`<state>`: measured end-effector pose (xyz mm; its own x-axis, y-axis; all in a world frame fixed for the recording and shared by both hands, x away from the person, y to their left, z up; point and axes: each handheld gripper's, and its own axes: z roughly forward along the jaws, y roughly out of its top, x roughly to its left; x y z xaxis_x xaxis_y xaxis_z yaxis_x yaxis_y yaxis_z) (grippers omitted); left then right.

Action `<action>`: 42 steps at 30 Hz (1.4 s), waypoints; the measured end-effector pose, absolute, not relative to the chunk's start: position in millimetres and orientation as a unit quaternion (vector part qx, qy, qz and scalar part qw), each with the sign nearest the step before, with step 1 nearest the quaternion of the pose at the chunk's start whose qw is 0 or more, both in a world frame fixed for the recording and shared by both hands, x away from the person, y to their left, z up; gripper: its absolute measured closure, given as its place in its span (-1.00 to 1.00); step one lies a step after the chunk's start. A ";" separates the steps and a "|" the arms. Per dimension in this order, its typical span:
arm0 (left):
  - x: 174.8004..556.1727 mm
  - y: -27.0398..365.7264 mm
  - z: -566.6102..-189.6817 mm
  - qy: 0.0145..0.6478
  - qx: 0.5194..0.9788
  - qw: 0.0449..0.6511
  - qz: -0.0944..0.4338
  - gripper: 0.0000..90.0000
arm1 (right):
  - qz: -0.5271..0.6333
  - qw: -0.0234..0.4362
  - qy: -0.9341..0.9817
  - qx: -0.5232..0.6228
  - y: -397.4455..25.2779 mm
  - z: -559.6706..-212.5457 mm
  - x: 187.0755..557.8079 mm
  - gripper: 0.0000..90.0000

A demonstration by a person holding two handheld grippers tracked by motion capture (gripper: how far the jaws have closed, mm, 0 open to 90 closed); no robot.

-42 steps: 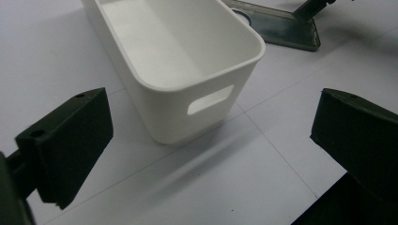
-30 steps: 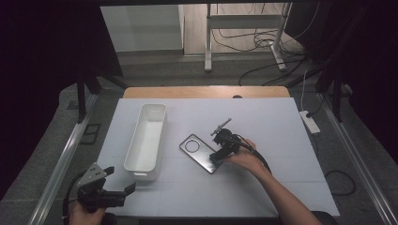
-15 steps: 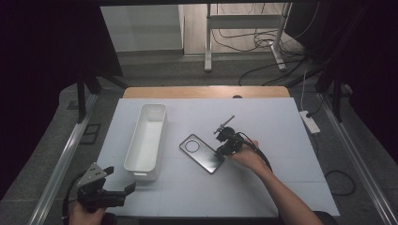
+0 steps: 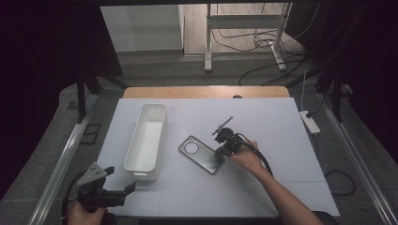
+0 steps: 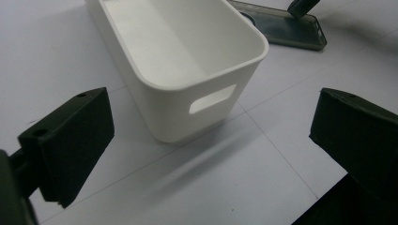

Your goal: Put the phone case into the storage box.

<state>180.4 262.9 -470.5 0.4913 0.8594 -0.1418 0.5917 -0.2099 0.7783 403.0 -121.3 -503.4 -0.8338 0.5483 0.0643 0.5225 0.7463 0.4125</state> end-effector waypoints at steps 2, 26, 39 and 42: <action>180.2 262.7 -470.4 0.477 0.760 0.409 0.164 -0.98 | 0.213 0.033 0.935 0.283 -121.5 -503.5 402.9 0.96; 179.9 261.2 -465.1 0.466 0.758 0.429 0.156 -1.00 | 0.259 0.036 0.921 0.288 -133.3 -484.5 387.7 0.96; 187.1 252.4 -460.2 0.456 0.756 0.449 0.138 -1.00 | 0.289 0.051 0.908 0.299 -147.8 -469.1 378.8 0.96; 189.6 249.1 -458.3 0.453 0.758 0.448 0.137 -1.00 | 0.295 0.054 0.905 0.301 -150.9 -465.8 376.8 0.96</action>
<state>189.6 249.1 -458.3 0.5512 0.8105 -0.1983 0.5644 -0.1871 0.8040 376.8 -150.9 -465.8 -0.8127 0.5770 0.0805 0.5138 0.6447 0.5661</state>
